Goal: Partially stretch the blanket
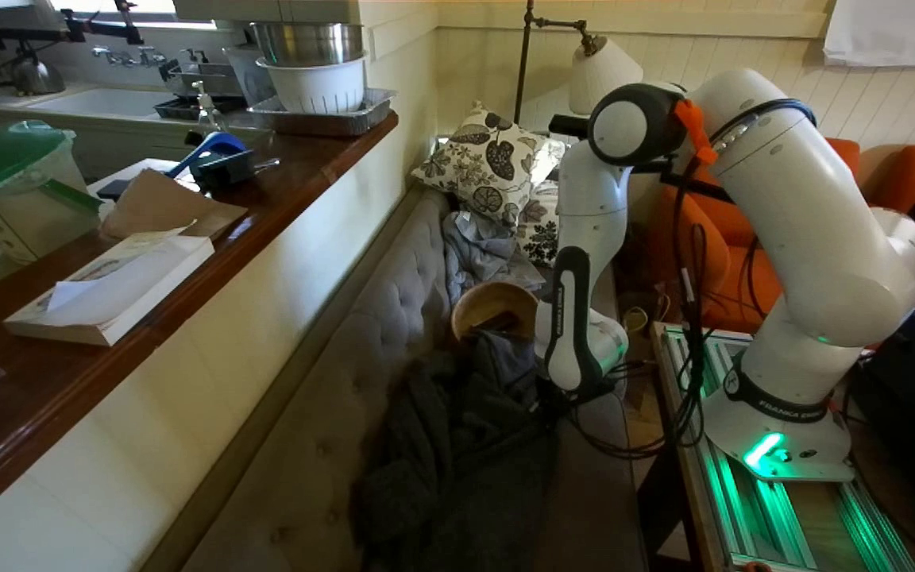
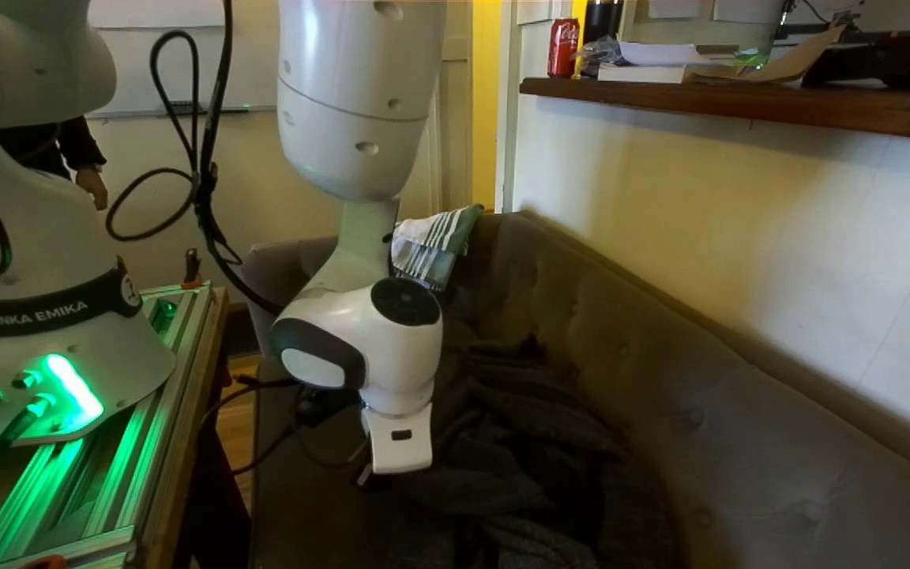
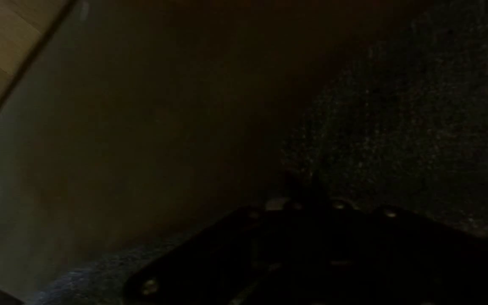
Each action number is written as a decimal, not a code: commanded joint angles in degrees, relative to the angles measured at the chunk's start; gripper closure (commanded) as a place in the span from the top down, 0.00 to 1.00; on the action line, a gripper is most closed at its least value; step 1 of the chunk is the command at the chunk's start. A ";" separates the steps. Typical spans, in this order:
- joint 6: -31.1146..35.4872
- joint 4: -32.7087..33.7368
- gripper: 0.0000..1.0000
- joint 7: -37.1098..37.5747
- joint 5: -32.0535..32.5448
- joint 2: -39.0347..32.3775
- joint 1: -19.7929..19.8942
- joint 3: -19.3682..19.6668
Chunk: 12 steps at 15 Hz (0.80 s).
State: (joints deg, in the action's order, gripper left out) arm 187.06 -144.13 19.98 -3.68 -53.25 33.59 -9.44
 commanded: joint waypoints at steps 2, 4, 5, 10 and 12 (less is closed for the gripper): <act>-17.93 -1.35 0.01 -4.59 -3.89 5.67 -5.36 6.17; -25.54 -0.81 0.01 -4.89 -4.92 6.41 -9.58 10.64; -28.96 -0.33 0.01 -4.95 -5.06 5.85 -11.25 12.65; -37.64 1.08 0.04 -5.42 -6.42 4.56 -16.32 16.81; -39.24 1.50 0.04 -5.24 -6.62 4.56 -17.18 17.11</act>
State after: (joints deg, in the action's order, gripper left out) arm 148.18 -142.81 16.62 -7.67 -48.52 18.35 6.58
